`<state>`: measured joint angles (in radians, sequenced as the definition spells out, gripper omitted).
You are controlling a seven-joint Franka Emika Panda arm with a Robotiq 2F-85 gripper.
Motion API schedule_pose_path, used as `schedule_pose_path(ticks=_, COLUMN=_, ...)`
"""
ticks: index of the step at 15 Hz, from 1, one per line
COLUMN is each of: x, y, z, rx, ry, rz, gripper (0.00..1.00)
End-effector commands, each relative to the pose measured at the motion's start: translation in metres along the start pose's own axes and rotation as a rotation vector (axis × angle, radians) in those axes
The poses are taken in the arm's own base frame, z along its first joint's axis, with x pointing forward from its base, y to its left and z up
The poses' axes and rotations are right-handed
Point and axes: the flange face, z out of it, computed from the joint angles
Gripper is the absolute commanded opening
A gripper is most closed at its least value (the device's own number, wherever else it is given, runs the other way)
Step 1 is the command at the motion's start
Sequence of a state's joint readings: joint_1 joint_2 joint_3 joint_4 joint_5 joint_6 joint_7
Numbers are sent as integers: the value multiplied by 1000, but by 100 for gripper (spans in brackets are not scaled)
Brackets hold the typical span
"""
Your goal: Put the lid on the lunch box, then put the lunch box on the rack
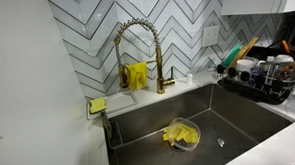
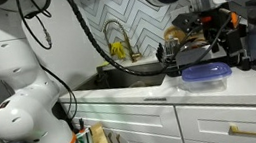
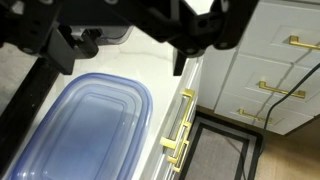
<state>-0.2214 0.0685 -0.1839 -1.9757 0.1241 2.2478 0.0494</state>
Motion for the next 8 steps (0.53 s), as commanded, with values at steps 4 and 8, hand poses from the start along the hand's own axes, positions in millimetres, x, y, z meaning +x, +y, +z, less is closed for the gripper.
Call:
schedule_pose_path(ticks=4, x=15, y=12, z=10, rx=75, ry=-52, rz=-228, gripper=100)
schedule_pose_path(ticks=8, x=23, y=20, z=25, rx=150, ry=-160, rz=-376, gripper=100)
